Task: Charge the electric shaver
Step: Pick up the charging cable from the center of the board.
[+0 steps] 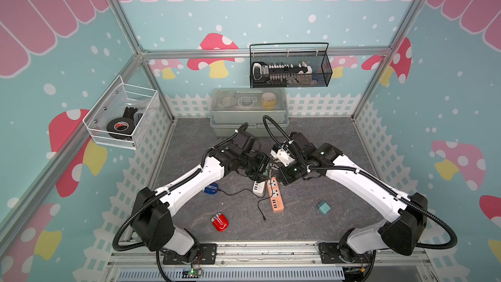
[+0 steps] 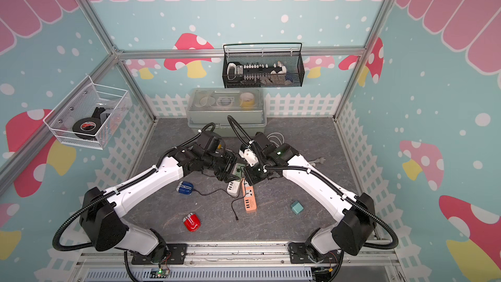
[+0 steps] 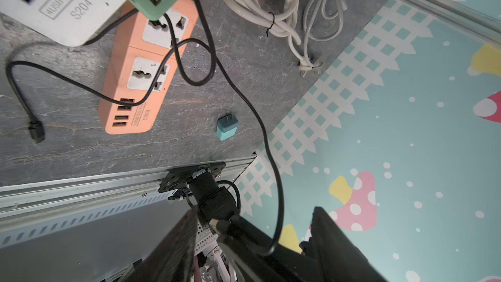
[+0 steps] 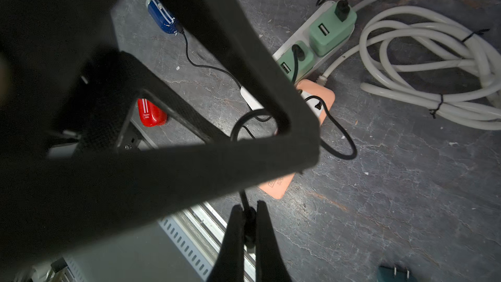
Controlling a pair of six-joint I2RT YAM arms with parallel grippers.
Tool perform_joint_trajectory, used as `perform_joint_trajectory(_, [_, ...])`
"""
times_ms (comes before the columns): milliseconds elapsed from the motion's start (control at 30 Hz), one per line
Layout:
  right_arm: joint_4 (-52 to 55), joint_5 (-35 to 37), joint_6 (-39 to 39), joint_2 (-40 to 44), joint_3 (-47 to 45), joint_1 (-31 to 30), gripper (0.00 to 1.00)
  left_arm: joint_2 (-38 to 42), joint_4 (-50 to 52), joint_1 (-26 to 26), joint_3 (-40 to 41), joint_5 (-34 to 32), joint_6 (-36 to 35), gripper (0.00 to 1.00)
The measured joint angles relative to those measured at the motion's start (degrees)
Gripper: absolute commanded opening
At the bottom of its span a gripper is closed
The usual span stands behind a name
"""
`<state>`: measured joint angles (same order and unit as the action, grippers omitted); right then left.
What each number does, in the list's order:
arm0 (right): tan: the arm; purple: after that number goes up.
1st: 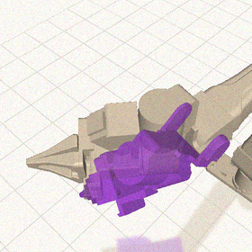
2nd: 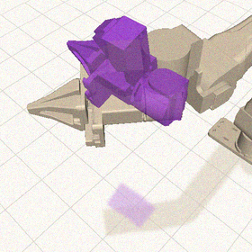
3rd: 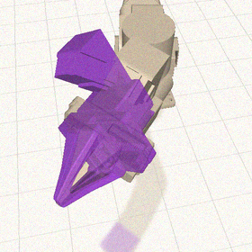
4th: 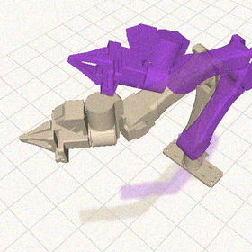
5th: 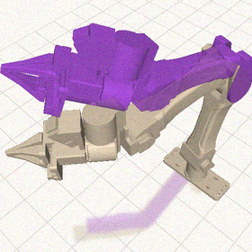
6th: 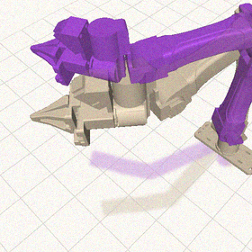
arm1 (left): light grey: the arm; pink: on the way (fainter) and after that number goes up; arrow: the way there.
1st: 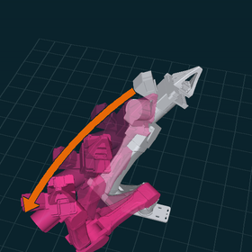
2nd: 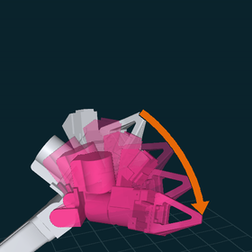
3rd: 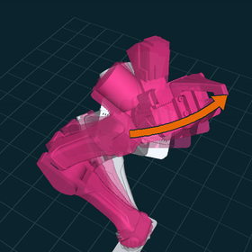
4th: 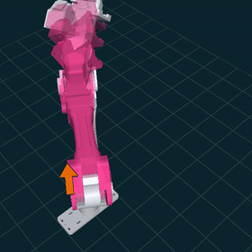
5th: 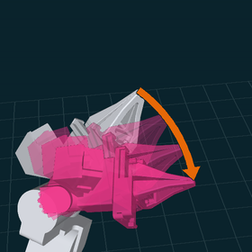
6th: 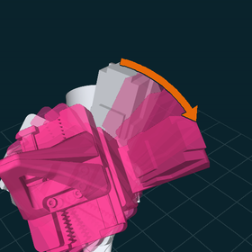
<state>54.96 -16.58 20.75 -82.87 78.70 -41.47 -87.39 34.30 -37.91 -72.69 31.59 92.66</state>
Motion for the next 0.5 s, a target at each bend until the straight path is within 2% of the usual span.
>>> perform_joint_trajectory(67, [0.1,-0.3,-0.2,0.0,0.0,0.3,0.0,-0.4,-0.1,0.0,0.0,0.1,-0.2,0.31])
perform_joint_trajectory(133, [0.1,-0.4,-0.2,0.0,0.0,0.7,0.0,-0.5,-0.4,0.0,0.0,0.1,-0.6,0.24])
perform_joint_trajectory(267, [0.2,-0.7,-0.2,0.0,0.0,1.1,0.0,-0.5,-0.6,0.0,0.0,0.3,-1.1,0.23])
perform_joint_trajectory(400, [0.2,-0.9,-0.2,0.0,0.0,1.1,0.0,-0.6,-0.7,-0.2,-0.1,0.8,-1.6,0.15])
perform_joint_trajectory(500, [0.1,-0.9,-0.2,0.0,0.0,1.2,0.0,-1.2,-0.4,-0.3,-0.8,1.2,-1.9,0.01])
